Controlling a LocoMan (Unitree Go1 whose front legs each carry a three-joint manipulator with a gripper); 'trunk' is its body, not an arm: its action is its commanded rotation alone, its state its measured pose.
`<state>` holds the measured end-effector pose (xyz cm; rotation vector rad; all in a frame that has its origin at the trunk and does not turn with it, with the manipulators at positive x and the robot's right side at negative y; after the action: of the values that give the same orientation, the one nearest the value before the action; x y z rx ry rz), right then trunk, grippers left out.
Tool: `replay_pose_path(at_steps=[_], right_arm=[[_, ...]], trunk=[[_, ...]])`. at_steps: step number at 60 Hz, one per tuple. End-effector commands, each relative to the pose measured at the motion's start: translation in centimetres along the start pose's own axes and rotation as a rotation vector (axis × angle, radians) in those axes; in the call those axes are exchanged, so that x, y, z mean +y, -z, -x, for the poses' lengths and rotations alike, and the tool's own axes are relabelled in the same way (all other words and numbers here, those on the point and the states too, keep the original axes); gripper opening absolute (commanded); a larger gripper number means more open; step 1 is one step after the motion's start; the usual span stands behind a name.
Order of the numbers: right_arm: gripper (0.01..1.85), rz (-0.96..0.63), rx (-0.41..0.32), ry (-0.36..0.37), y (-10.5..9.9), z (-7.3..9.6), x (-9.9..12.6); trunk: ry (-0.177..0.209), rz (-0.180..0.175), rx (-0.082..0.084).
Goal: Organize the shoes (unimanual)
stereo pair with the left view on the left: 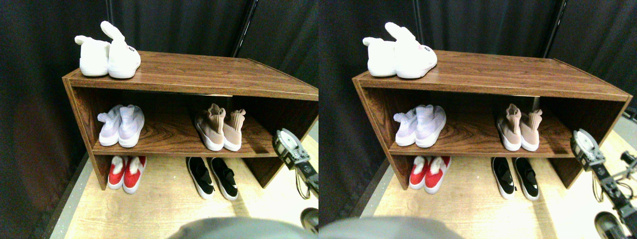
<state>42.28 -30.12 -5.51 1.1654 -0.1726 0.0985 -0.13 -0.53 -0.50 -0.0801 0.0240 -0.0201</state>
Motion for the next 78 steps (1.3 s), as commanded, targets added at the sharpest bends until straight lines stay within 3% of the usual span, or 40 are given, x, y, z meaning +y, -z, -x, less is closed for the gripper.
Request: replay_pose_path(at_steps=[1, 9, 19, 38, 43, 52, 55, 59, 62, 69, 78], right_arm=[[0.06, 0.013, -0.007, -0.049, -0.1, 1.7, 1.2], [0.06, 0.015, 0.014, -0.068, 0.2, 2.8, 1.0], [0.06, -0.037, 0.066, -0.041, 1.0, 3.7, -0.8], [0.06, -0.126, 0.082, 0.117, 4.0, 4.6, -4.9], [0.06, -0.144, 0.114, 0.157, 4.6, 4.0, -6.9], [0.06, -0.154, 0.038, 0.243, 5.2, 2.7, -9.9], [0.06, -0.137, 0.073, 0.241, 5.3, 2.1, -11.0], [0.06, -0.162, 0.061, 0.264, 5.4, 1.7, -11.9], [0.06, -0.182, 0.011, 0.298, 5.5, 1.1, -13.0], [0.06, -0.174, 0.009, 0.300, 5.3, 0.0, -14.6], [0.06, -0.211, -0.072, 0.377, 5.3, -1.3, -16.0]], trunk=[[0.001, 0.025, 0.005], [-0.003, 0.026, 0.010], [-0.011, 0.028, 0.022], [-0.031, 0.035, 0.045], [-0.033, 0.036, 0.048], [-0.036, 0.039, 0.055], [-0.039, 0.042, 0.055], [-0.042, 0.044, 0.057], [-0.042, 0.044, 0.057], [-0.047, 0.046, 0.057], [-0.052, 0.046, 0.056]])
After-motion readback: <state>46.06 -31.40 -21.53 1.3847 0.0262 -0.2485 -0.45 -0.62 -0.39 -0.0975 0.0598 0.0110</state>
